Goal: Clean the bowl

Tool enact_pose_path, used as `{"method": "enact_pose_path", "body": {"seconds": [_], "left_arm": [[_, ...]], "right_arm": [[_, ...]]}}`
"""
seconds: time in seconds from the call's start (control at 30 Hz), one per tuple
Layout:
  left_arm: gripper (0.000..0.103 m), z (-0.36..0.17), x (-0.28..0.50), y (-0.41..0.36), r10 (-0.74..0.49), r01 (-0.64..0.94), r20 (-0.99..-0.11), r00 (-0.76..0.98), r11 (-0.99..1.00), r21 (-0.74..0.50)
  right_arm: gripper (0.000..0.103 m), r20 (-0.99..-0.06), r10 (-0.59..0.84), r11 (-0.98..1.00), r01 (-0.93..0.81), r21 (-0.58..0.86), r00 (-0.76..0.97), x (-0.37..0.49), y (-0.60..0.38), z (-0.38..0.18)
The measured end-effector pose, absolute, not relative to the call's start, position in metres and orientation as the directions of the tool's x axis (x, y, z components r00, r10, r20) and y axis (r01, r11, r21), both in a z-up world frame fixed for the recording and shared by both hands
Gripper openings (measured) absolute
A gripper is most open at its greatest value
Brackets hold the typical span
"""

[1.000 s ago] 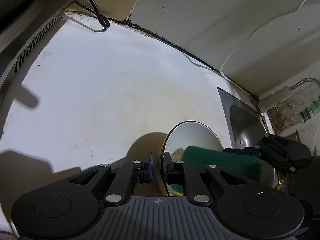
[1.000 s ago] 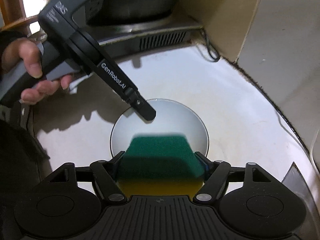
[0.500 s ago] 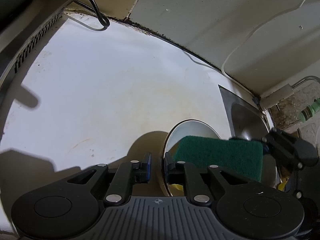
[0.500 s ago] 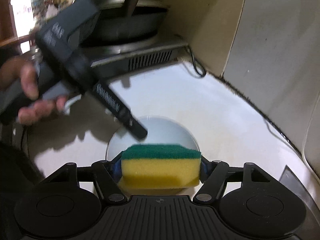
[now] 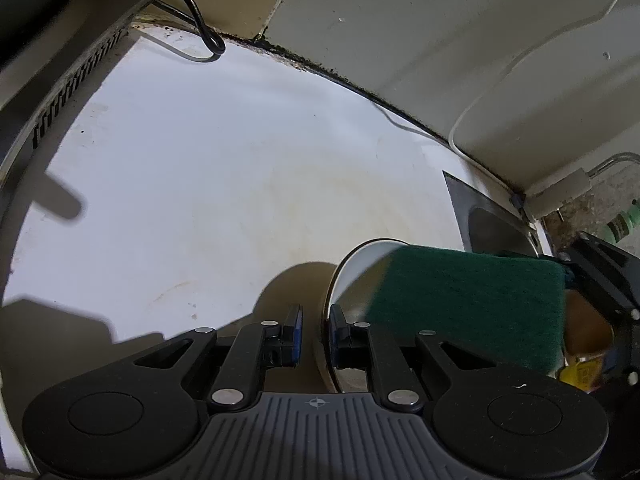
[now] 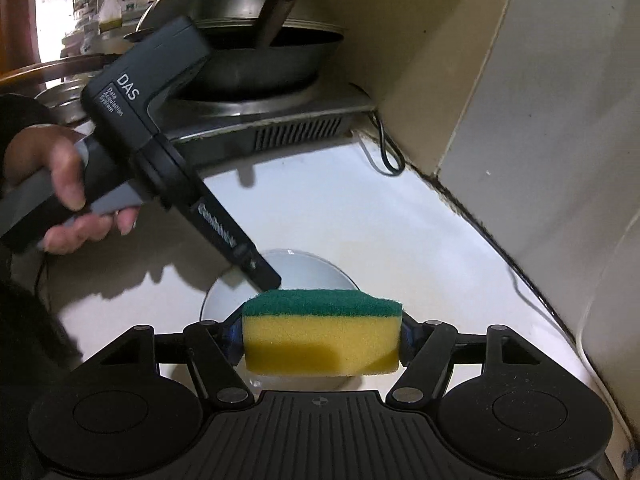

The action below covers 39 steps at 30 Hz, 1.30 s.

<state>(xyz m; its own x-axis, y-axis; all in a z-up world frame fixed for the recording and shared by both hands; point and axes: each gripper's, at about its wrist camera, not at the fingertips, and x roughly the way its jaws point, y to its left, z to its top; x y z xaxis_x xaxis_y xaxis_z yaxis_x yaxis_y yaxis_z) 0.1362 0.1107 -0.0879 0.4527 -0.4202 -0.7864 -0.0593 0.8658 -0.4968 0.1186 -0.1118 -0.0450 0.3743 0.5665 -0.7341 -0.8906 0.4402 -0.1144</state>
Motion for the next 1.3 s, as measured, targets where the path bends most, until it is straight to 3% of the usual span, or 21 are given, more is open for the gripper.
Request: {"method": "enact_pose_path", "body": {"seconds": [0.17, 0.3, 0.47, 0.63, 0.8, 0.87, 0.93, 1.0, 1.1, 1.2, 1.27, 1.3], "left_arm": [[0.013, -0.085, 0.138, 0.114, -0.414, -0.068, -0.781, 0.469, 0.864, -0.499], [0.013, -0.08, 0.138, 0.119, -0.414, -0.068, -0.771, 0.484, 0.86, -0.505], [0.013, -0.074, 0.136, 0.112, -0.413, -0.019, -0.776, 0.477, 0.878, -0.478], [0.013, -0.068, 0.128, 0.1, -0.375, 0.069, -0.796, 0.475, 0.918, -0.391], [0.013, -0.045, 0.107, 0.086, -0.328, 0.29, -0.779, 0.534, 0.937, -0.196], [0.022, -0.031, 0.091, 0.08, -0.354, 0.406, -0.746, 0.564, 0.906, -0.123], [0.057, -0.021, 0.08, 0.072, -0.377, 0.486, -0.73, 0.57, 0.871, -0.07], [0.066, -0.014, 0.068, 0.06, -0.397, 0.572, -0.725, 0.563, 0.82, -0.005], [0.067, -0.013, 0.059, 0.039, -0.404, 0.667, -0.749, 0.524, 0.742, 0.067], [0.066, -0.03, 0.057, 0.015, -0.331, 0.713, -0.795, 0.508, 0.68, 0.172], [0.061, -0.044, 0.058, 0.003, -0.279, 0.731, -0.818, 0.503, 0.642, 0.23], [0.053, -0.051, 0.059, -0.002, -0.258, 0.741, -0.829, 0.496, 0.623, 0.249]], "right_arm": [[0.069, -0.768, 0.574, 0.396, -0.917, -0.045, 0.285, 0.12, -0.107, -0.055], [0.069, -0.802, 0.518, 0.37, -0.923, -0.104, 0.297, 0.117, -0.117, -0.049], [0.069, -0.743, 0.549, 0.434, -0.89, -0.139, 0.383, 0.12, -0.119, -0.037], [0.069, -0.762, 0.56, 0.41, -0.908, -0.086, 0.325, 0.114, -0.104, -0.057], [0.069, -0.796, 0.527, 0.402, -0.912, -0.077, 0.299, 0.111, -0.122, -0.059], [0.069, -0.771, 0.546, 0.447, -0.893, -0.063, 0.327, 0.114, -0.137, -0.05], [0.069, -0.738, 0.573, 0.493, -0.869, -0.038, 0.357, 0.117, -0.144, -0.044], [0.069, -0.718, 0.59, 0.511, -0.859, -0.023, 0.371, 0.119, -0.142, -0.044], [0.069, -0.719, 0.603, 0.484, -0.875, -0.015, 0.346, 0.12, -0.124, -0.05], [0.069, -0.75, 0.582, 0.442, -0.897, -0.031, 0.313, 0.122, -0.106, -0.061], [0.069, -0.766, 0.571, 0.419, -0.907, -0.036, 0.295, 0.121, -0.105, -0.062], [0.069, -0.769, 0.569, 0.414, -0.909, -0.038, 0.291, 0.119, -0.108, -0.062]]}}
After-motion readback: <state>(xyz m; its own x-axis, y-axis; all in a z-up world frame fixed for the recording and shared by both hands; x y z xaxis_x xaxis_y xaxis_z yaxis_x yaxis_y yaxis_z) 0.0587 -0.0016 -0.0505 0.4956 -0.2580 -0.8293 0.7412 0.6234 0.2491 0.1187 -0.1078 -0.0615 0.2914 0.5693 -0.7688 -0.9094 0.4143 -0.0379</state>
